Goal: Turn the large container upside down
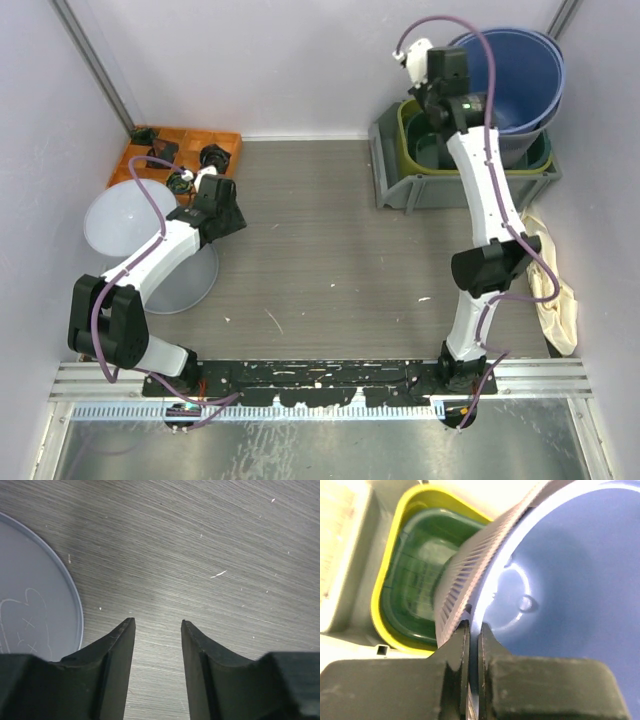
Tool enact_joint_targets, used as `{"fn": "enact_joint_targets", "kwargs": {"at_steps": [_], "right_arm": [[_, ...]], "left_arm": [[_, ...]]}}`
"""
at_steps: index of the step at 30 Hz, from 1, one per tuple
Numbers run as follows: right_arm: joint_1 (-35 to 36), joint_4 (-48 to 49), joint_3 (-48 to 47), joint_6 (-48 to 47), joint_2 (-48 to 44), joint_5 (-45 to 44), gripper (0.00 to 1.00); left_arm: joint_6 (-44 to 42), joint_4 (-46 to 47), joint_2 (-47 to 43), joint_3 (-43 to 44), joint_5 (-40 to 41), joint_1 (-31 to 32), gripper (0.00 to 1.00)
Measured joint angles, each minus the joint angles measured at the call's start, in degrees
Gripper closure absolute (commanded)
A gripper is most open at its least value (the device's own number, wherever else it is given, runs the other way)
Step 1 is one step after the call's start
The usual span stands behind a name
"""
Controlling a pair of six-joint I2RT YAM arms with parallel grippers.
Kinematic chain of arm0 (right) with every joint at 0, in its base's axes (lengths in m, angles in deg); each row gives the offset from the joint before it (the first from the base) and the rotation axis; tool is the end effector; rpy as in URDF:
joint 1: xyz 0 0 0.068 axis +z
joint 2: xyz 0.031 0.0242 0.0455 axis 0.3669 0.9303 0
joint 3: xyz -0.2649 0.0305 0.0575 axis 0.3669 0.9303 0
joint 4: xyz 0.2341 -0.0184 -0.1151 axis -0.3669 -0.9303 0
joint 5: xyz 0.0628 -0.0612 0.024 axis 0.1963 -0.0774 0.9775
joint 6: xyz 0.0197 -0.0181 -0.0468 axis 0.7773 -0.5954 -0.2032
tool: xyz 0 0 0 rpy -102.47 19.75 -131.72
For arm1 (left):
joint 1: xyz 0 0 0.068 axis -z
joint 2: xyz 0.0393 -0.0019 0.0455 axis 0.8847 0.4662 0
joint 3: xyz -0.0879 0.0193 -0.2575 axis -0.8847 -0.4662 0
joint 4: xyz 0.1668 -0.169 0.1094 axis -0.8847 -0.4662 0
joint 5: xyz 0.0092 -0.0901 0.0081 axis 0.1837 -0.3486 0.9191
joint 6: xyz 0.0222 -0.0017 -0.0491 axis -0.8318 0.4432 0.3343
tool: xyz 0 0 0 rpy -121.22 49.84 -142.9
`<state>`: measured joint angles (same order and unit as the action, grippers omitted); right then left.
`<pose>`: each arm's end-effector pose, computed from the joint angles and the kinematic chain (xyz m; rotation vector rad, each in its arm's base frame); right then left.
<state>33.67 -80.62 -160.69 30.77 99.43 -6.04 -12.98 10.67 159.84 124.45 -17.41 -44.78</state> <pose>0.4124 0.0753 0.4438 -0.6569 2.0418 -0.6425 0.2957 -0.0835 0.2523 -0.4903 2.3255 -0.1367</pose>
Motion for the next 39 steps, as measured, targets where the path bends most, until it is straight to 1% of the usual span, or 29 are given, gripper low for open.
{"fn": "enact_joint_targets", "kwargs": {"at_steps": [2, 5, 6, 7, 13, 17, 20, 23, 26, 28, 30, 39], "right_arm": [[-0.57, -0.37, -1.75, 3.45, -2.12, 1.92, 1.0], [-2.14, -2.99, -3.67, 6.84, -3.72, 9.22, 1.0], [-2.4, -4.11, -4.39, 7.8, -3.72, 11.04, 1.0], [-2.54, -4.87, -4.83, 8.66, -3.67, 12.68, 1.0], [-6.29, -7.3, -5.68, 11.21, -3.61, 20.98, 1.0], [-11.65, -9.33, -10.05, 13.88, -3.48, 28.02, 1.0], [-16.65, -9.77, -12.66, 17.25, -3.5, 34.01, 1.0], [-21.22, -8.98, -12.37, 20.96, -3.52, 39.85, 1.0], [-24.41, -5.09, -7.72, 23.47, -5.42, 44.0, 1.0], [-25.53, -1.79, -3.19, 24.17, -8.22, 44.33, 1.0], [-25.9, -0.9, -1.11, 24.3, -10.23, 43.8, 1.0], [-24.63, -0.68, -3.93, 22.05, -12.15, 35.06, 1.0]], "left_arm": [[-0.07, -0.07, 0.0, 0.02, 0.0, 0.0, 0.7], [-0.11, -0.2, -0.02, 0.04, 0.0, 0.0, 0.89], [-0.22, -0.24, -0.02, 0.09, 0.04, 0.0, 0.93], [-0.22, -0.35, -0.04, 0.22, 0.02, 0.0, 0.95], [-0.48, -1.09, -0.04, 1.7, 0.09, 0.0, 0.96], [-0.48, -1.73, -0.07, 2.56, 0.09, 0.0, 1.0], [-0.52, -2.56, -0.07, 3.28, 0.09, 0.0, 1.0], [-0.57, -3.19, -0.07, 4.09, 0.09, 0.0, 1.0], [-0.72, -3.5, -0.07, 4.5, 0.07, 0.0, 1.0], [-0.79, -3.54, -0.07, 4.59, 0.09, 0.0, 1.0], [-0.81, -3.69, -0.15, 4.61, 0.09, 0.0, 1.0], [-1.2, -4.22, -0.79, 5.55, 0.22, 0.0, 1.0]]}}
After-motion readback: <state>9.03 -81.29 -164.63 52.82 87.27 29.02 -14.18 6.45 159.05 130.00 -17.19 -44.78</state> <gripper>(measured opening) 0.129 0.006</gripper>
